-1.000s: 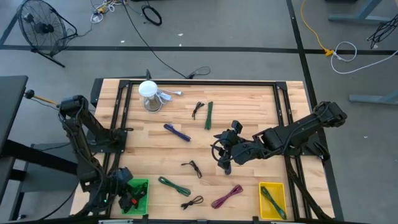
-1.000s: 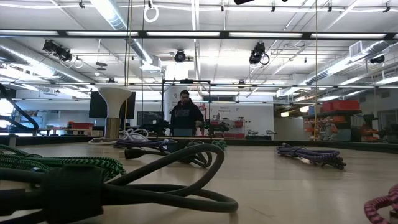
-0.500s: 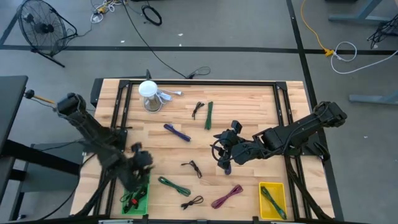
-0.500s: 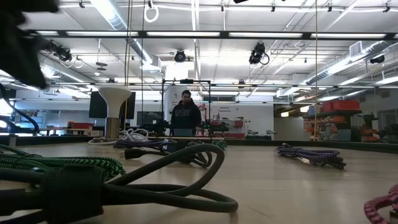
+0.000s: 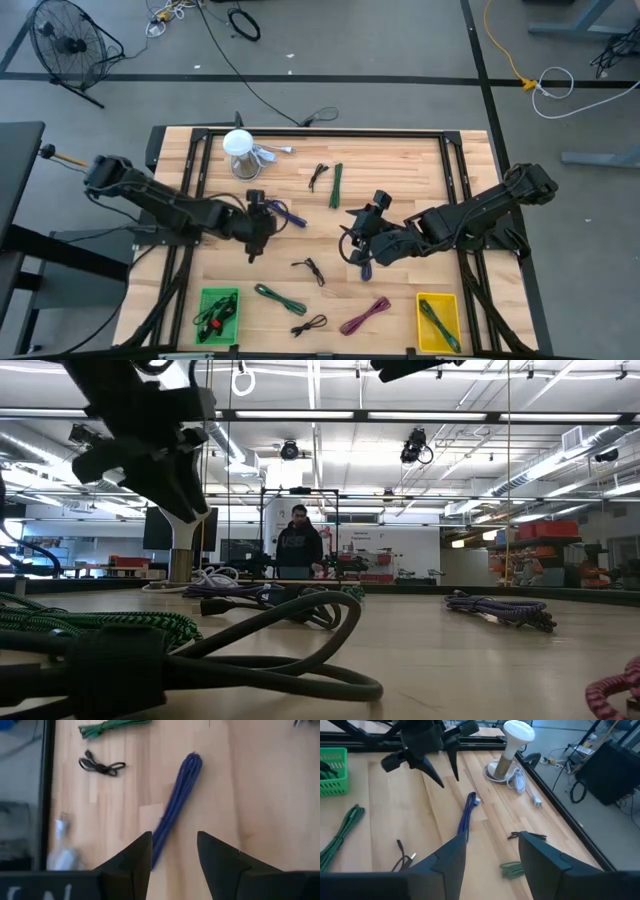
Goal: Pick & Place USB Port
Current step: Put the black violet charger cable into the yellow bin
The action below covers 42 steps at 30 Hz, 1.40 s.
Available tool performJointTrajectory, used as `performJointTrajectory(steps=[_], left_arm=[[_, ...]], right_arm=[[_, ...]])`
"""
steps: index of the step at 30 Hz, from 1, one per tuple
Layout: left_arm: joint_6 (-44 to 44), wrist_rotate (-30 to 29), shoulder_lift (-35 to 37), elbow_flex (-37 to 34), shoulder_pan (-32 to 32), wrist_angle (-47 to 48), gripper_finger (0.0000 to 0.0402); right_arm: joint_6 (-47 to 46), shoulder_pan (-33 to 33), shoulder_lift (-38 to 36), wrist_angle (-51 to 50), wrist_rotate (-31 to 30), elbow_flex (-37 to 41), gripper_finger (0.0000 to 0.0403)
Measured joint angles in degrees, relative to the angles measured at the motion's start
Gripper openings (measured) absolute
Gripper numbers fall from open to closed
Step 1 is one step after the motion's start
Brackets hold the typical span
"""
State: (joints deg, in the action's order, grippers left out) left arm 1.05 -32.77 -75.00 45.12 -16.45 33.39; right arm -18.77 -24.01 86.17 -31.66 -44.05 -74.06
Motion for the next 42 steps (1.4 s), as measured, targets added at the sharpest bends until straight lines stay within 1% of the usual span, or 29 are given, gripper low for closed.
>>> performJointTrajectory(steps=[3,5,7,11,14,17,20,22,24,26,29,33,39,42], left_arm=[[6.2,0.3,0.0,-0.9,3.1,-2.3,0.0161],[9.4,1.8,0.0,-2.0,5.5,-4.5,0.0161],[11.4,3.6,-0.3,-2.9,7.6,-6.2,0.0161],[12.3,7.4,-1.1,-3.1,11.1,-7.6,0.0161],[16.2,10.4,-2.4,-3.1,13.2,-9.0,0.0161],[21.2,14.2,-4.8,-3.1,15.3,-13.0,0.0161],[24.5,16.1,-7.4,-3.1,17.5,-16.2,0.0161],[25.4,17.6,-8.5,-3.1,19.1,-16.0,0.0161],[25.4,21.0,-9.7,-3.1,20.6,-15.6,0.0161],[25.5,23.1,-10.7,-3.1,21.5,-14.9,0.0161],[27.8,23.8,-12.0,-3.1,22.1,-13.5,0.0161],[29.4,26.3,-14.6,-3.1,23.6,-13.7,0.0161],[30.9,27.0,-17.6,-2.9,25.8,-16.2,0.0160],[32.4,28.8,-17.7,-3.0,27.0,-16.3,0.0149]], right_arm=[[1.0,0.0,0.0,0.0,-0.1,0.0,0.0185],[1.8,0.1,0.0,0.0,-0.1,0.0,0.0185],[1.9,0.4,0.0,0.0,-0.1,0.0,0.0185],[3.4,0.9,0.0,-0.1,-0.1,0.0,0.0185],[6.0,1.6,0.0,0.1,-0.1,0.0,0.0185],[7.5,2.7,0.0,0.2,0.0,0.0,0.0185],[8.5,3.9,0.0,0.3,-0.1,0.0,0.0185],[9.1,4.7,0.0,0.3,-0.1,0.0,0.0185],[9.4,5.4,0.0,0.1,-0.1,0.0,0.0185],[9.8,6.1,0.0,-0.1,0.0,0.0,0.0185],[10.8,6.8,0.0,-0.3,0.1,0.0,0.0185],[10.8,7.6,0.0,-0.2,1.3,0.0,0.0185],[10.9,8.1,0.0,0.0,2.1,0.0,0.0185],[10.9,8.2,0.0,0.3,2.1,0.0,0.0185]])
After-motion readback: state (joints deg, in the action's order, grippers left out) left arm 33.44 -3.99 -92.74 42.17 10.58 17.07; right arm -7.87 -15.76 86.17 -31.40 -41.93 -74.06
